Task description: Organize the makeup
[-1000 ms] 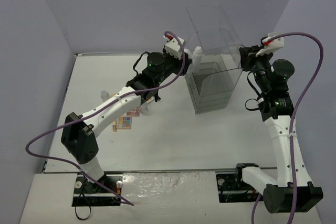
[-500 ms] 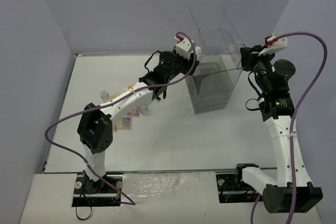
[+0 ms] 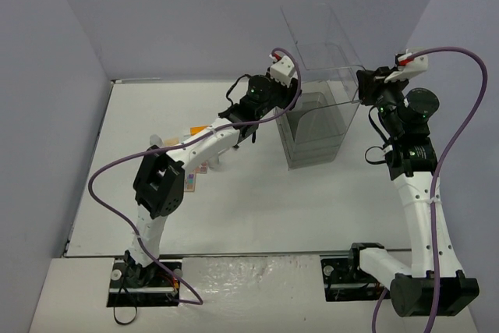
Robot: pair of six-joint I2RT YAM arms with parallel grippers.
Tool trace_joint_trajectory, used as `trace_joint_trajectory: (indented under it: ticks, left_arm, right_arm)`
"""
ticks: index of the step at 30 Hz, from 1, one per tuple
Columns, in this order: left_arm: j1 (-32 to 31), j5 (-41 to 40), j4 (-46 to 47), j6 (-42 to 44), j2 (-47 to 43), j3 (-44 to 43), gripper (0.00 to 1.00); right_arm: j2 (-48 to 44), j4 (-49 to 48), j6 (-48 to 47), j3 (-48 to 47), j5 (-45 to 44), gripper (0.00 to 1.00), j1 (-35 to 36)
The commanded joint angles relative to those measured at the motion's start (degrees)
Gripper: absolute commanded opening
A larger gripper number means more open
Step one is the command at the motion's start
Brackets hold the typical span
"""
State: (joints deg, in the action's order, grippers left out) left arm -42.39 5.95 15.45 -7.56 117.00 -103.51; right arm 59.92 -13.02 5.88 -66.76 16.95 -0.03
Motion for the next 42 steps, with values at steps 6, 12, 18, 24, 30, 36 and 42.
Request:
trace_joint_trajectory:
  ticks: [6, 12, 18, 24, 30, 36, 42]
  left_arm:
    - [0.29, -2.25, 4.57, 2.36, -0.58, -5.67, 0.00]
    - [0.29, -3.14, 2.17, 3.82, 0.62, -6.71, 0.03]
    - [0.29, -3.14, 0.82, 3.70, 1.65, -7.66, 0.24]
    - [0.20, -3.05, 0.46, 3.00, 1.83, -8.03, 0.51]
    - [0.03, -2.92, -0.02, 2.47, 1.05, -8.20, 0.68]
    - [0.03, -3.03, 0.59, 1.86, -1.80, -6.41, 0.73]
    - [0.03, -4.44, 2.42, 1.60, -9.47, 2.12, 0.75]
  right_arm:
    - [0.43, -5.27, 3.11, -0.58, 2.67, 0.00, 0.36]
    - [0.15, -5.29, 3.17, 0.01, 2.65, 0.00, 0.36]
    - [0.11, -5.35, 3.17, 0.14, 2.65, 0.00, 0.30]
    - [-0.15, -5.27, 3.17, 0.40, 2.65, 0.00, 0.38]
    - [-0.16, -5.40, 3.21, 0.67, 2.78, 0.00, 0.38]
    - [-0.24, -5.52, 3.33, 0.74, 2.83, 0.00, 0.38]
    - [-0.24, -5.60, 3.42, 0.93, 2.91, 0.00, 0.38]
